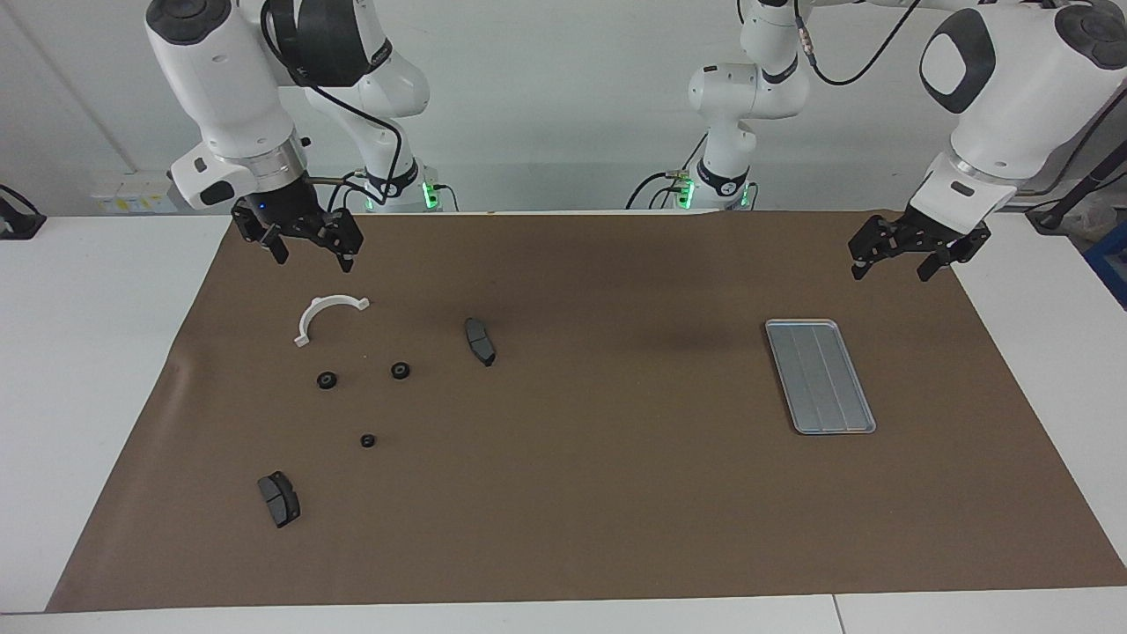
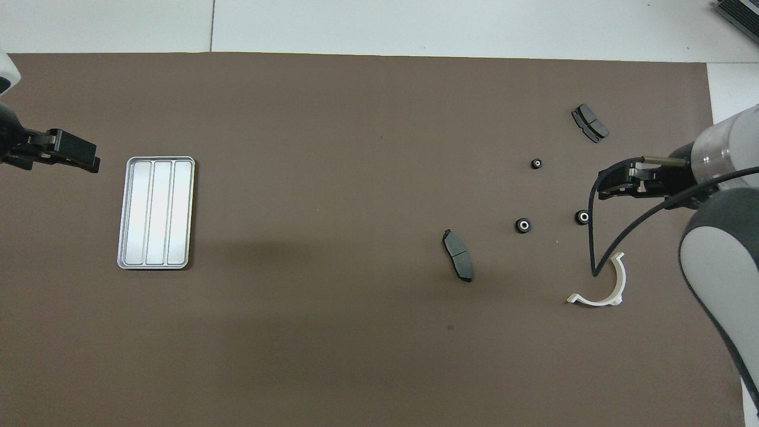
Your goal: Pick bearing gear from pile to tray
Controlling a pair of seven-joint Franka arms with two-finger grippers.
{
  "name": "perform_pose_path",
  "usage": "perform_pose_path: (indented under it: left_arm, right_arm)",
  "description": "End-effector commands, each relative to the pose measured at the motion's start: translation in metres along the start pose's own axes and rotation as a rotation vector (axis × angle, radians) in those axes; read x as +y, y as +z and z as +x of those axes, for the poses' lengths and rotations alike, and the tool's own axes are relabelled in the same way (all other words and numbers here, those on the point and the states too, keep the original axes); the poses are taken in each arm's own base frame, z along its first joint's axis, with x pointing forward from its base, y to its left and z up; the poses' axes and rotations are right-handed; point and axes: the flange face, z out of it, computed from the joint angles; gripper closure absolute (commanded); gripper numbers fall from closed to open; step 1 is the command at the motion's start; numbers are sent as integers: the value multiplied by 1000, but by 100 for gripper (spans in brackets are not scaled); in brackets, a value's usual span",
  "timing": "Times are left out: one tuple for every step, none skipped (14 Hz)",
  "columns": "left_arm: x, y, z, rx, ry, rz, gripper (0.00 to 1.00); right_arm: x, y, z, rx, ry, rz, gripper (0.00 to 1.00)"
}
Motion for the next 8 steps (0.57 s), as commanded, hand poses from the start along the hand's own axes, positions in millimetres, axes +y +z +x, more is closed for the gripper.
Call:
perform_pose_path:
  left_arm:
    - [0,0,-6,9,15,17,0]
    - [0,0,-6,9,14,17,0]
    - [1,0,-6,10,15,17,0]
    - [1,0,-6,10,17,17,0]
    - [0,0,-6,10,16,18,0]
    - [1,0,-6,10,17,17,0]
    - [0,0,-6,10,16,17,0]
    - [1,0,-6,10,17,17,0]
  right_arm:
    - [5,-2,-4,-1,-22,24,0]
    - [4,-2,-4,-1,-22,24,0]
    - [5,-3,-3,5,-20,27,0]
    - [4,-3,-2,18,-21,30,0]
    - [5,-2,-1,22,-26,29,0]
    - [9,-2,0,25,-33,31,0]
    - [13,-2,3,35,-39,33,0]
    - [15,-3,4,47,-47,35,0]
